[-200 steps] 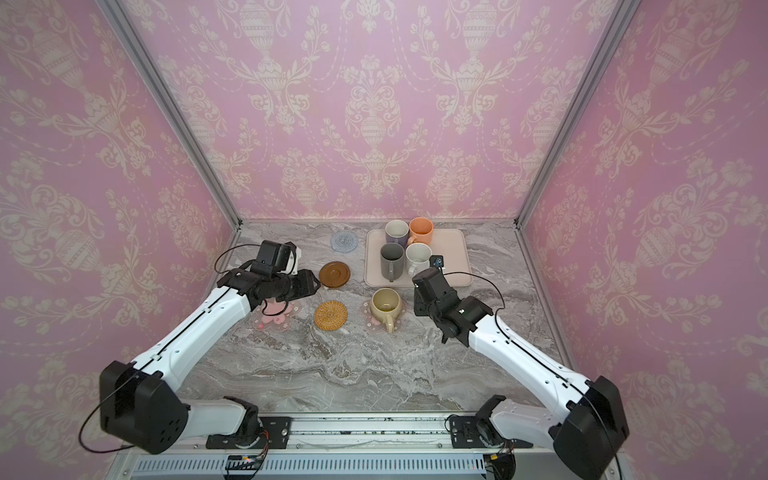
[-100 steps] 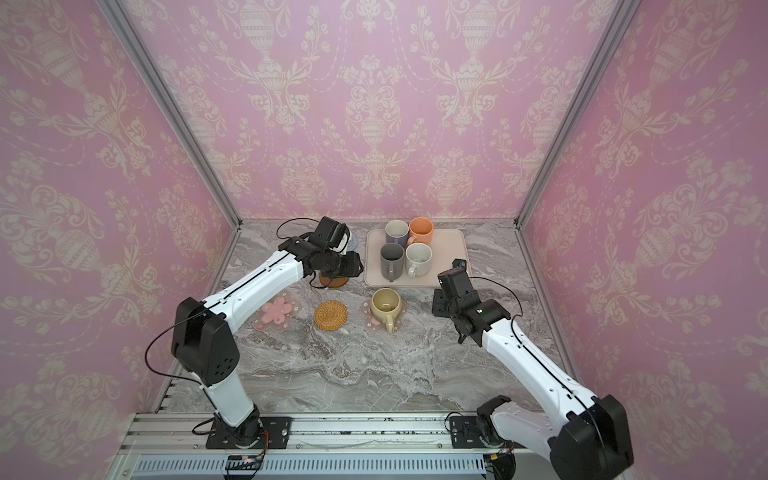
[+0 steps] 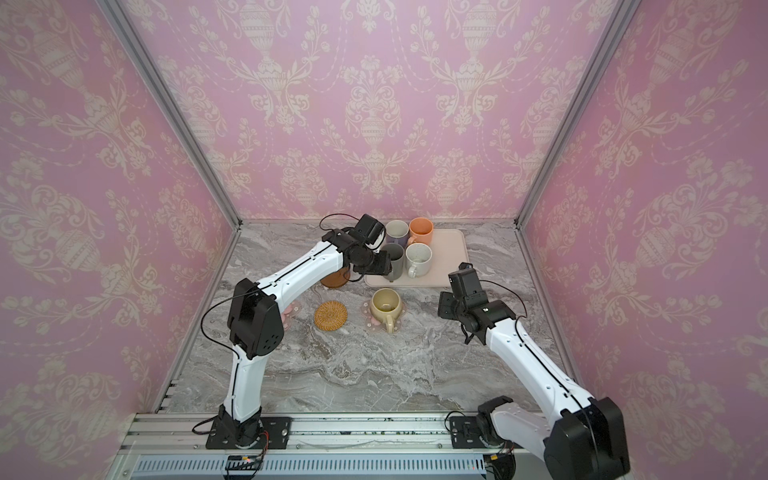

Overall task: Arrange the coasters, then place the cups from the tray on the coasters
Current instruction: 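Reach the left gripper into the grey mug on the tray while the right gripper withdraws, then grasp the grey mug rim with the left gripper and lift it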

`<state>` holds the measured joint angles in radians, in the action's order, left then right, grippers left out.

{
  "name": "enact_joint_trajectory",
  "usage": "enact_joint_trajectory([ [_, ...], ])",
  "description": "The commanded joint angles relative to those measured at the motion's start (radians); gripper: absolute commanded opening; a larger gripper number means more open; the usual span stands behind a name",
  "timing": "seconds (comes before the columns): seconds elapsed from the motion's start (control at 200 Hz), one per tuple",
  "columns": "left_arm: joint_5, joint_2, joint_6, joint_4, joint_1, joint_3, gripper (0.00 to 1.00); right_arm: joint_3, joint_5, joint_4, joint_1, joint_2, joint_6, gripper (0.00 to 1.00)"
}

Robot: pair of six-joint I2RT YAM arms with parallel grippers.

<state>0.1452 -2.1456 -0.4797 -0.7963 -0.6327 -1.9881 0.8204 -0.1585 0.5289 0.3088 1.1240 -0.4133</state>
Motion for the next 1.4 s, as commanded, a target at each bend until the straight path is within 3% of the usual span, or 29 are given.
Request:
enact_joint_trajectory([
  [0.0,-0.029,-0.060,-0.004,-0.057,-0.016,-0.077,0.53,-0.013,0.030,-0.017,-0.005,0.020,0.044,0.64],
  [0.205,-0.050,-0.165,-0.016,-0.096,-0.028,-0.194,0.52,-0.023,0.050,-0.030,-0.012,0.035,0.062,0.64],
  [0.61,-0.207,-0.313,0.008,-0.205,-0.019,-0.409,0.49,-0.040,0.052,0.030,-0.024,-0.027,0.064,0.64],
  [0.856,-0.264,-0.307,0.100,-0.276,0.010,-0.408,0.48,-0.103,0.049,0.034,-0.025,-0.124,-0.013,0.64],
  [1.041,-0.229,-0.294,0.194,-0.259,0.041,-0.396,0.48,-0.109,0.041,0.036,-0.025,-0.139,-0.050,0.64],
  [1.396,-0.040,-0.320,0.274,-0.214,0.068,-0.397,0.49,-0.070,0.058,0.015,-0.025,-0.069,-0.092,0.62],
])
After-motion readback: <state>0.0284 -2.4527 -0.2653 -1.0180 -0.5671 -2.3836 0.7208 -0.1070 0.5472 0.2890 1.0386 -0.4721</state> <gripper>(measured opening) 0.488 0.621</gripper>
